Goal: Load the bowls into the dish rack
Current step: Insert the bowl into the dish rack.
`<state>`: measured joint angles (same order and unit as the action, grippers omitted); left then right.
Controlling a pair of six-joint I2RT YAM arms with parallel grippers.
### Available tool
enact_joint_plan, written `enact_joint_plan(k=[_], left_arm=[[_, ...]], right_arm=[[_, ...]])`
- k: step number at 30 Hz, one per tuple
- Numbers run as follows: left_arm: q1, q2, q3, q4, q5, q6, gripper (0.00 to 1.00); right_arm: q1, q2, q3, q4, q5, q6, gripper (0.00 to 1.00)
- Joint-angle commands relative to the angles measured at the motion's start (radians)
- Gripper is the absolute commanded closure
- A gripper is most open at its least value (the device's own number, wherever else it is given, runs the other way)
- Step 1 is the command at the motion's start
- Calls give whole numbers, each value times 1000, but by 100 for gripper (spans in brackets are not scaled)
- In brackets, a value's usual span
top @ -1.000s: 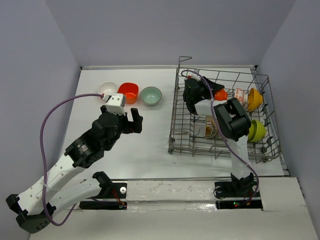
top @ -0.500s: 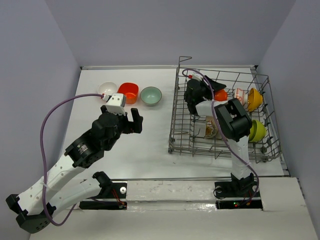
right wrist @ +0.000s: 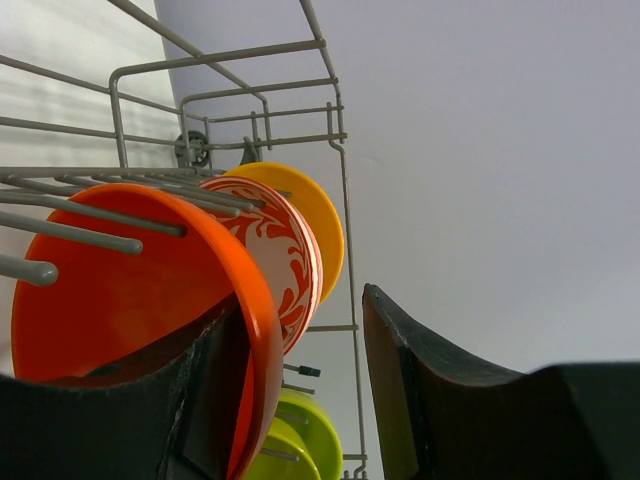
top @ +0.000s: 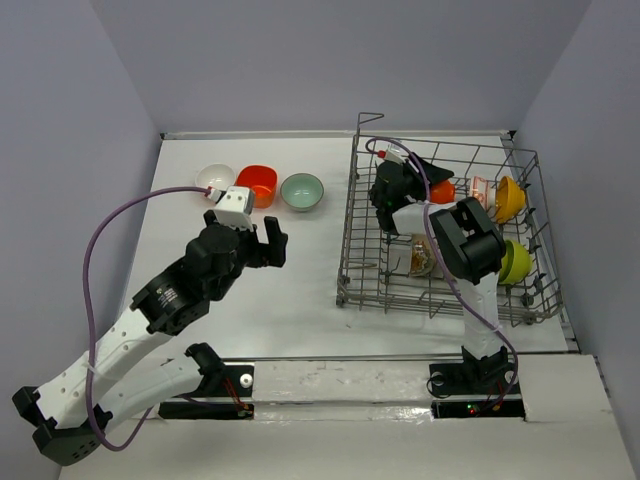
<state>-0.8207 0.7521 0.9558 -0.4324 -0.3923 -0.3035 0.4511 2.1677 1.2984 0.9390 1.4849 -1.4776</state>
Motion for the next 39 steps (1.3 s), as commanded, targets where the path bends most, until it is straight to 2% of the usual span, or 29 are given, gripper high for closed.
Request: enact_joint_plan(k=[1,13,16,19,23,28,33,34,39], left_arm=[[-6,23,17,44,12,21,1],[0,142,75,95,30,9,1],[49,170,119,107,72,-17,1],[77,176,152,109,56,-37,1],[81,231,245,90,40,-66,1],[81,274,290,107,56,-100,1],[81,316,290,181,-43,-196,1],[81,322,281,239,-68,-253,1],[69,401,222,408,-307,-422,1]], right_arm=[[-9,-77,-5,89,144,20,47],[-9,-100,-22,89,143,48,47],[-9,-98,-10,89,143,50,47],[0,-97,-8,90,141,50,47],[9,-92,-7,103,138,51,47],[9,-71,2,152,137,31,47],[18,-51,21,244,144,-42,47],[18,-52,19,251,144,-47,48],[18,-58,15,254,144,-50,48]])
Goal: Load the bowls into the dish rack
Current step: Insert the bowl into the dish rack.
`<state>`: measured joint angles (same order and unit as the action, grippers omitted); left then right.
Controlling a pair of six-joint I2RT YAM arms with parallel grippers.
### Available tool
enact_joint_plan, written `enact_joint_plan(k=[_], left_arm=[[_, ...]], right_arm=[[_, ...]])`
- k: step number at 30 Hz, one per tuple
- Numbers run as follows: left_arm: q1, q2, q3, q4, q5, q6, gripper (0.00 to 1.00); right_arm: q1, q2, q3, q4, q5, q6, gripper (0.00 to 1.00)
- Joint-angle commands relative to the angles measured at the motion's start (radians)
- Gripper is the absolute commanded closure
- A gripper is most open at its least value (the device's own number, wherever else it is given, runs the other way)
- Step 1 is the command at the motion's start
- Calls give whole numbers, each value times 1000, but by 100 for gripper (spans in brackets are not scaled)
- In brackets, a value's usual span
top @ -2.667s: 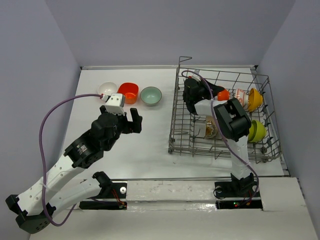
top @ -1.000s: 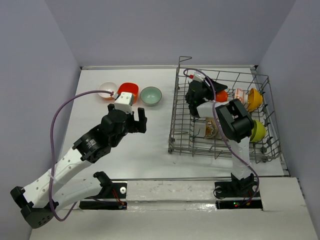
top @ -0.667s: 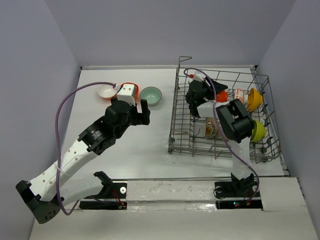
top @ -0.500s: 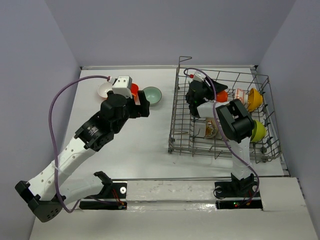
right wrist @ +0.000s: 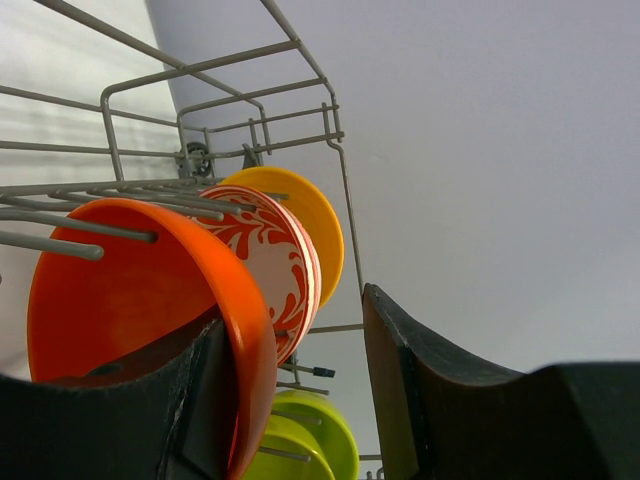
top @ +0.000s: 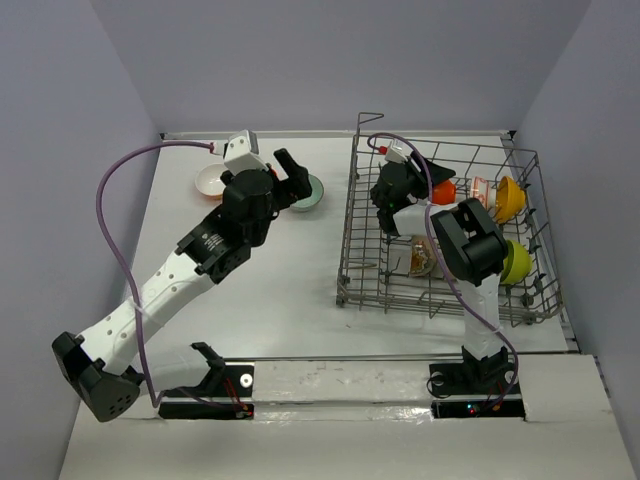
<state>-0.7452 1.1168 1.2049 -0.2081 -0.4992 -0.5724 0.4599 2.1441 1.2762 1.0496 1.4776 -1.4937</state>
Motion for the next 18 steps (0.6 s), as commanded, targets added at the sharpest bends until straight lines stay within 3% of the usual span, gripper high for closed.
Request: enact_joint_plan(k=[1,4,8,11,18], left_arm=[[-6,50,-31,264,-214,-165,1],[-11,118,-21,390,-237,-185,1],[-74,219,60,489,-408,-205,1],[-175,313,123,663,-546,-65,1],[-235,540,258,840,-545,149,1]], right_arm=[[10,-36,35,148,153,-39,47],[10,-47,37,148,151,-42,47],[10,-47,45,159,151,-53,47],[10,-26,60,238,162,-118,47],[19,-26,52,313,170,-177,48]])
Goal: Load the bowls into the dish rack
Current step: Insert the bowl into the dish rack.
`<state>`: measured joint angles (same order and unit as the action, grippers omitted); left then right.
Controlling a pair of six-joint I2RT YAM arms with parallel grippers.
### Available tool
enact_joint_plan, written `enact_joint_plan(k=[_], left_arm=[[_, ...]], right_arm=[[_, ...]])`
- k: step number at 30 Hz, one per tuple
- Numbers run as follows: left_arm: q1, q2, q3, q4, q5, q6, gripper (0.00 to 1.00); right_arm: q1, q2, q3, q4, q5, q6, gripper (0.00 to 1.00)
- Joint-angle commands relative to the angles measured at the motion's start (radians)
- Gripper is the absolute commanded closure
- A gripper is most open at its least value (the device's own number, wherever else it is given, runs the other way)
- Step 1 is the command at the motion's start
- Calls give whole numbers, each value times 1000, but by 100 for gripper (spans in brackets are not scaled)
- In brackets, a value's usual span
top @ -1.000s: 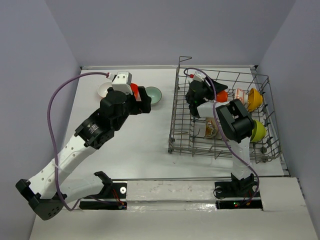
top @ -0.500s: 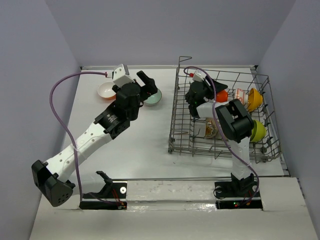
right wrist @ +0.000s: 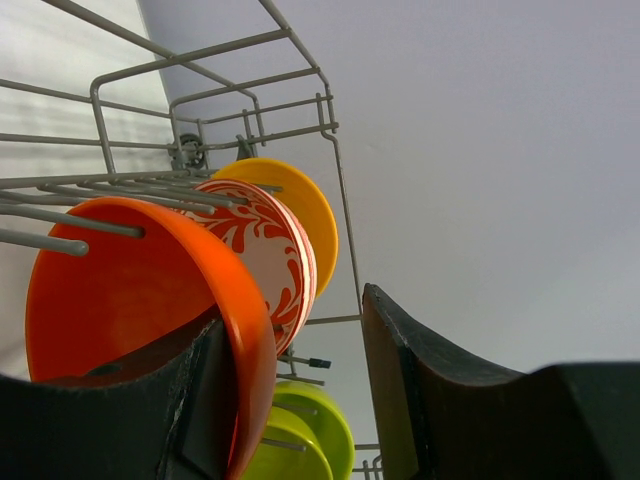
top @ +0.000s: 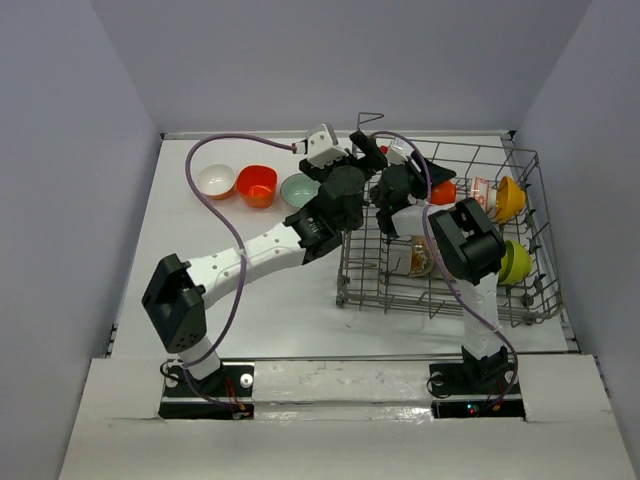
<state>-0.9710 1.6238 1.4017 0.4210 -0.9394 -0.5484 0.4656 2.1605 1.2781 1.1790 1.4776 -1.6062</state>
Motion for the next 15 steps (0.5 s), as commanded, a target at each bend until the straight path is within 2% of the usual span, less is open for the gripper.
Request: enact_joint_plan(k=[1,8,15], left_arm=[[-26,48,68,264,-105,184,1],[-90,159,65,570,-61,421,1],[-152,248,195,541,-12,493,1]], right_arm=[[13,-44,50,185,171,-64,48],[13,-45,59,189,176,-78,48],[13,-53,66,220,182,-112,48]])
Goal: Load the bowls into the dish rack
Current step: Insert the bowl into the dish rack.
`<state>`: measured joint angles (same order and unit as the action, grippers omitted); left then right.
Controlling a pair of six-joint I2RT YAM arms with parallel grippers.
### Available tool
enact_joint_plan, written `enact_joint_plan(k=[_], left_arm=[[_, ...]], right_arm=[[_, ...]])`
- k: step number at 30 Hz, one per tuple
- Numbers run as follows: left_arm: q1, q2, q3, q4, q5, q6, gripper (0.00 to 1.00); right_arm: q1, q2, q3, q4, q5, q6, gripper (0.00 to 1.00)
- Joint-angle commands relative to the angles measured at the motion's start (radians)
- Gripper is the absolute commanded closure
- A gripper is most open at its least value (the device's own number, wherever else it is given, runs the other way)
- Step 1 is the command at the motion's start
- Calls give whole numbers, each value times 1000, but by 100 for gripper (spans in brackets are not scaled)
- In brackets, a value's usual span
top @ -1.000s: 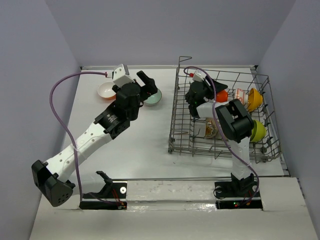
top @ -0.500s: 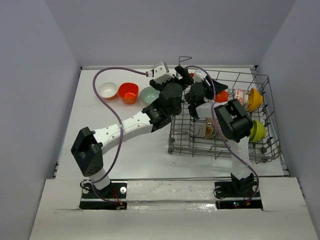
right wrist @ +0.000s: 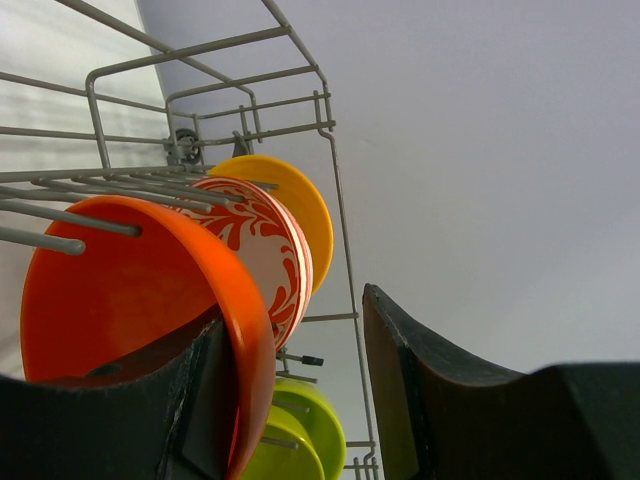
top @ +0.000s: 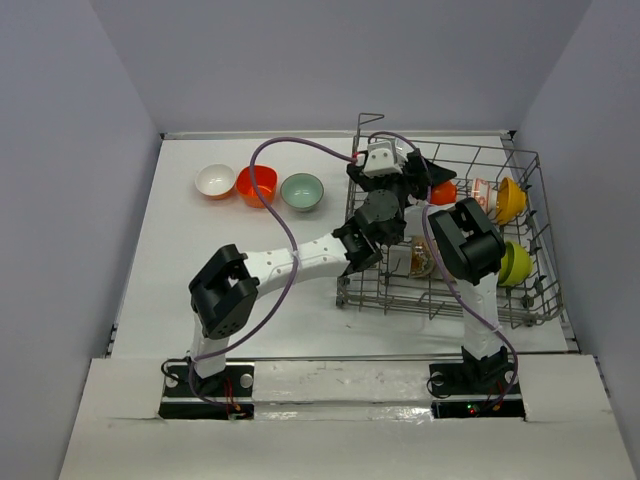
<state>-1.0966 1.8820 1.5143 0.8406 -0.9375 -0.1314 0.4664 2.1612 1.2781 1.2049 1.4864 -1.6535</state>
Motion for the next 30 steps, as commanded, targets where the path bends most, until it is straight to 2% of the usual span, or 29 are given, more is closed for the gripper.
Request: enact_joint_plan(k=[1,6,7,10,15,18,24,30], left_arm=[[-29,-11,87,126,-17,76,1],[-42,-27,95,143,-17,96,1],[-43,-30,95,143,-14,96,1],[-62,-23,124,144,-24,125,1],[-85,-26,126,182,-41,176,1],[-94,-27,136,186,-50,185,1],[-123,-24,176,203,-38,257,1],[-141,3,237,204,-29,318,1]], right_arm=[[12,-55,66,194,173,-63,48],[21,-80,76,101,164,7,47],[21,-93,82,11,161,39,47],[31,-113,86,-102,147,170,47],[31,-129,92,-183,137,257,46],[31,-132,116,-284,127,352,46],[31,-142,174,-620,107,624,46],[31,-152,210,-778,89,751,45]])
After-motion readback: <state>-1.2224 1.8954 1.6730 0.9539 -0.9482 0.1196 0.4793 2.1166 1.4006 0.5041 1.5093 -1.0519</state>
